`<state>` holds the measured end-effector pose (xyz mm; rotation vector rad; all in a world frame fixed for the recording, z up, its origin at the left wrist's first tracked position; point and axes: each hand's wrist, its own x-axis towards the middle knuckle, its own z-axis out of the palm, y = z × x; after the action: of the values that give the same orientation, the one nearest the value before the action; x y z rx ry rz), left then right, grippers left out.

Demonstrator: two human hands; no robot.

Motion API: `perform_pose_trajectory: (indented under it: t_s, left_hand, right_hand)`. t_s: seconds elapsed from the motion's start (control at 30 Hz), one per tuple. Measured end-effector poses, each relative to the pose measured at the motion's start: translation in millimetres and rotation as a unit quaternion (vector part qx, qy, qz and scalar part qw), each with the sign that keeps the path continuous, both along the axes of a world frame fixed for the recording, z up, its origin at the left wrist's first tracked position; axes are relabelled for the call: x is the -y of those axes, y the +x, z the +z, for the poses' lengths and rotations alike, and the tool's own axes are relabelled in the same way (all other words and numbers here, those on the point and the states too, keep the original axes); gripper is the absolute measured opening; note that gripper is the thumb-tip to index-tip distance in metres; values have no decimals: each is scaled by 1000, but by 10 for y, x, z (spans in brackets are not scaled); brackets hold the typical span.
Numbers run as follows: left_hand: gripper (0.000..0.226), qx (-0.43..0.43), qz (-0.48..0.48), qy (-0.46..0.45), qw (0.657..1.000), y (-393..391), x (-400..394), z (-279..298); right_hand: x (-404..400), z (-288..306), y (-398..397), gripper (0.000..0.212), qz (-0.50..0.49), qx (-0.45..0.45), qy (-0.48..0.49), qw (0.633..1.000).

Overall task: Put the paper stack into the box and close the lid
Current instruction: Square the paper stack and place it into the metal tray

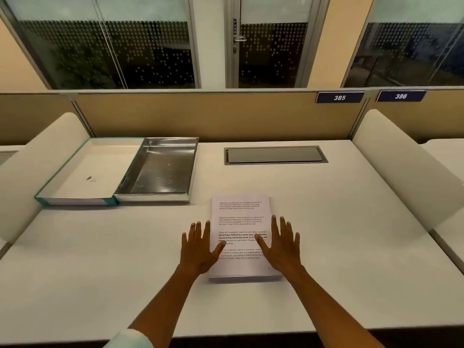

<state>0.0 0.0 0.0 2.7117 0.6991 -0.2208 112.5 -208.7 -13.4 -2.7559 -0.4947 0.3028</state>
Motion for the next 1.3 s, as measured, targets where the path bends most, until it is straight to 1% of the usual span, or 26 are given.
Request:
perform_pose_trajectory:
  t_s: [0.03, 0.13, 0.17, 0.27, 0.37, 0.47, 0.57, 0.67, 0.73, 0.83, 0.93, 1.0, 1.03, 1.07, 1.1, 1.17, 1.23, 1.3]
  left_hand:
    - [119, -5, 9, -21, 1000, -10, 32, -8]
    - [90, -13, 49, -49, 998, -9, 153, -11]
    - [86, -12, 51, -56, 997, 7, 175, -54]
    - [85, -17, 66, -87, 994, 36, 255, -50]
    - [82, 6, 92, -110, 990, 69, 345, -36]
    - [81, 40, 148, -156, 976, 128, 411, -30]
    - [82, 62, 194, -198, 959, 208, 398, -34]
    - [81, 77, 236, -242, 938, 275, 373, 101]
    - [80, 85, 272, -273, 919, 322, 316, 176]
    - [79, 88, 333, -324, 881, 372, 220, 221]
    - [82, 91, 366, -374, 848, 418, 97, 136]
    - [87, 81, 371, -397, 836, 447, -14, 12]
    - [82, 78, 375, -409, 828, 476, -79, -79]
    - [72, 76, 376, -424, 820, 496, -107, -93]
    - [60, 75, 379, -433, 815, 503, -89, -29]
    - [43, 77, 382, -443, 807, 519, -45, 91]
    - [32, 81, 381, -455, 801, 550, -31, 129]
    - [29, 81, 380, -458, 800, 578, -16, 152]
  right_hand:
    - [6, -21, -15, 97, -3, -18, -3, 1000]
    - [13, -101, -43, 89, -15, -56, -19, 998]
    - [3, -141, -44, 89, -18, -65, -20, 997]
    - [-30, -185, -59, 89, -21, -80, -18, 996]
    - [-62, -197, -66, 88, -36, -69, 6, 997]
    - [-120, -150, -56, 86, -57, -81, 40, 994]
    - [-196, -107, -5, 84, -103, -102, 72, 987]
    - [-248, -64, 84, 82, -145, -122, 89, 978]
    - [-281, -50, 167, 80, -174, -138, 87, 971]
    - [-299, -25, 304, 74, -211, -169, 84, 959]
    - [-281, 33, 407, 66, -226, -216, 121, 942]
    - [-269, 62, 484, 60, -234, -241, 147, 930]
    - [-269, 76, 520, 59, -241, -253, 158, 923]
    - [-271, 78, 562, 59, -251, -270, 172, 914]
    - [-273, 92, 594, 58, -258, -284, 186, 905]
    - [-293, 153, 629, 55, -270, -305, 203, 890]
    - [-315, 159, 639, 52, -270, -317, 213, 884]
    - [-325, 152, 628, 50, -270, -319, 220, 882]
